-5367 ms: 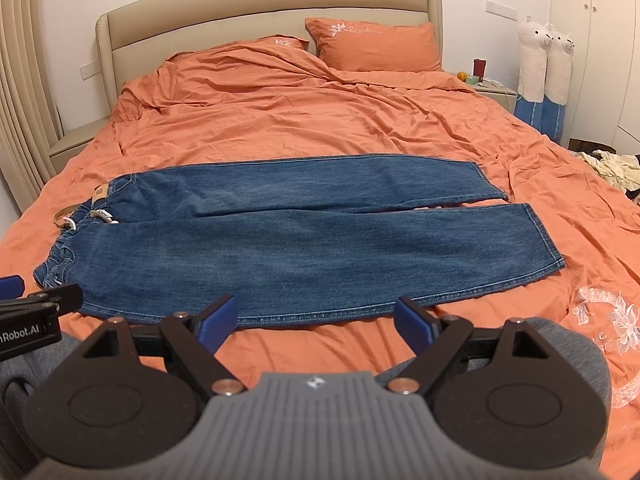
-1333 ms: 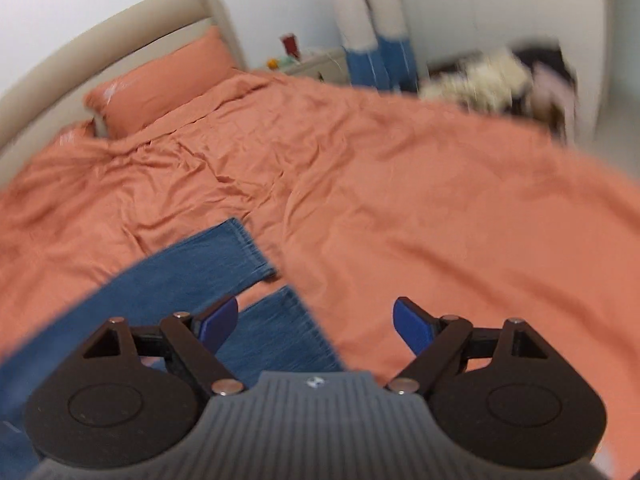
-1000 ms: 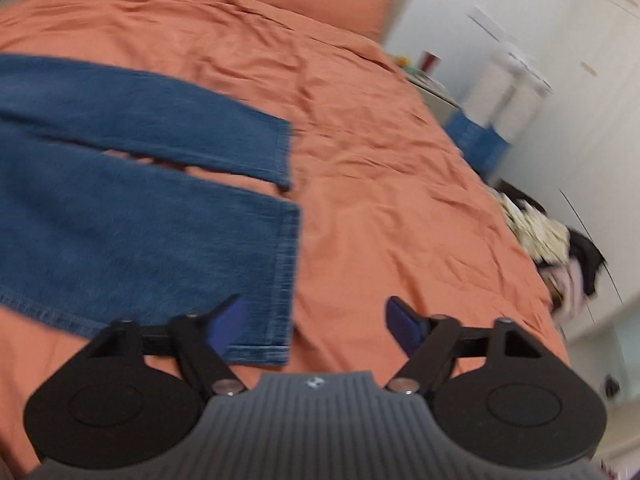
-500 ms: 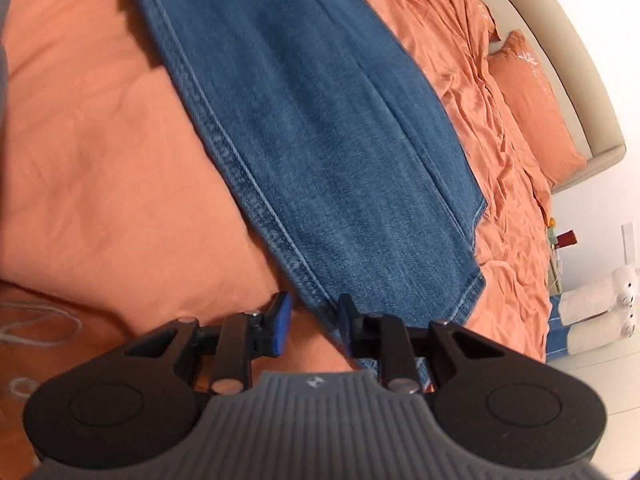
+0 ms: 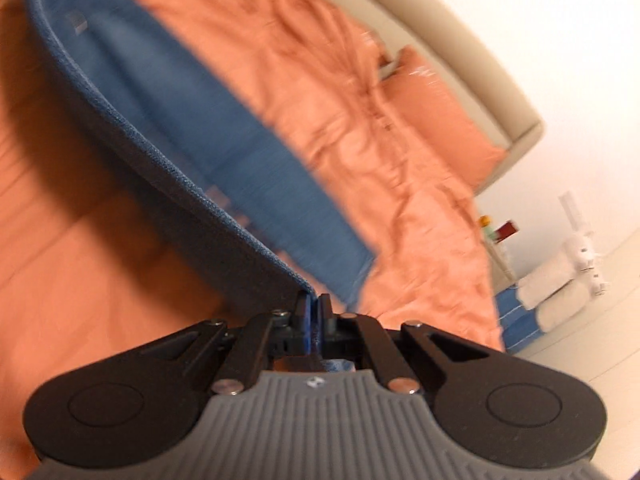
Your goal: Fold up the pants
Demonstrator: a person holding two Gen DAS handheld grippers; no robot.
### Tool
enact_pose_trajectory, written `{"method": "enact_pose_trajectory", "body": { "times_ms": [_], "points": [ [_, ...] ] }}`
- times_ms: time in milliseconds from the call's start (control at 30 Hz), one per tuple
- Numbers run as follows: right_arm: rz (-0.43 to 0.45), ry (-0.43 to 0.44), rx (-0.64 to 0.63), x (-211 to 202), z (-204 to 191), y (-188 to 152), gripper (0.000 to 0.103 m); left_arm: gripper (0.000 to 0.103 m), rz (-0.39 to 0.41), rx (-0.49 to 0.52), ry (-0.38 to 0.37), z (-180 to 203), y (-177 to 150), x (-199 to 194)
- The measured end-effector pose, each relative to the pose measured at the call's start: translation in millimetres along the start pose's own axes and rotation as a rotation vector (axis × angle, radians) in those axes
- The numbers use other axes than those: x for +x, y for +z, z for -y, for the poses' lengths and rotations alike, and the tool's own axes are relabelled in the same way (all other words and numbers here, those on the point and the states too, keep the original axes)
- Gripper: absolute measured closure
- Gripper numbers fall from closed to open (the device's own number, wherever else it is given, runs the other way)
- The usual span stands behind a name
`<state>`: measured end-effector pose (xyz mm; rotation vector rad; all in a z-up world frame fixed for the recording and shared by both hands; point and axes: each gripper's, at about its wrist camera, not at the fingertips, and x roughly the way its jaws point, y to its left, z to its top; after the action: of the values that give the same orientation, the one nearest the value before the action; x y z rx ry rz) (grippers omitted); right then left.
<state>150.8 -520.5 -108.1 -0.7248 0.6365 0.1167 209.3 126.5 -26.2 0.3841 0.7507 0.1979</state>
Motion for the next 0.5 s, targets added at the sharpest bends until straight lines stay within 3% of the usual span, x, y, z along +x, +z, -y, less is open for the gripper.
{"method": "enact_pose_trajectory", "body": {
  "times_ms": [133, 267, 500],
  "points": [
    [0.008, -0.064, 0.018, 37.8, 31.5, 49.0, 0.103, 0.096, 0.013, 0.019, 0.022, -2.6, 44.0, 25.3],
    [-0.035, -0.086, 0.01, 101.0, 53.3, 93.4, 0.103, 0.096, -0.015, 0.059, 0.035, 5.6, 84.6, 74.0],
    [-0.201, -0.043, -0.033, 231.8, 47.5, 128.6, 0.103, 0.096, -0.112, 0.151, 0.031, 44.0, 118.5, 178.4]
  ]
}}
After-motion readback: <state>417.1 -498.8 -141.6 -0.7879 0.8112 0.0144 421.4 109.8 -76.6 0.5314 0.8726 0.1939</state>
